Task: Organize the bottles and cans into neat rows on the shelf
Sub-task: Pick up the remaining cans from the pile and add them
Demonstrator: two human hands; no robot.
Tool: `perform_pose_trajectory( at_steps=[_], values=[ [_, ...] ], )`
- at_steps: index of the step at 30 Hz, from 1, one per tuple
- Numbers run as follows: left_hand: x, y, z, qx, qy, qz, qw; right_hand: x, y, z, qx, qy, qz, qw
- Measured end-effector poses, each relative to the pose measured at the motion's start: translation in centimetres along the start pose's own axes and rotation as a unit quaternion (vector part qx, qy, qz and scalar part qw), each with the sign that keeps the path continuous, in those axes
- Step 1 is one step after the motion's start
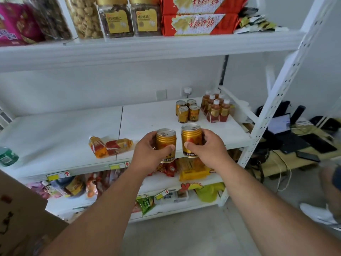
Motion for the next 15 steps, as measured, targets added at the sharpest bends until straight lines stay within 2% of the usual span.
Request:
perform_pose_trajectory(
  at_steps=[15],
  values=[
    [11.8,2.4,-1.0,-0.018,0.016,-0.025,0.999,-10.1,4.7,-5.2,0.012,-0.014,-0.003,1.0]
  ],
)
Point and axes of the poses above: each hand's wrist, its own z-axis away from the middle knuckle, its own x-axis out of the palm, y = z × x, the point moved 3 cm from there along -z, towards the middle knuckle, and after that the axes turned 6 degrees about y, right-handed, at the moved point
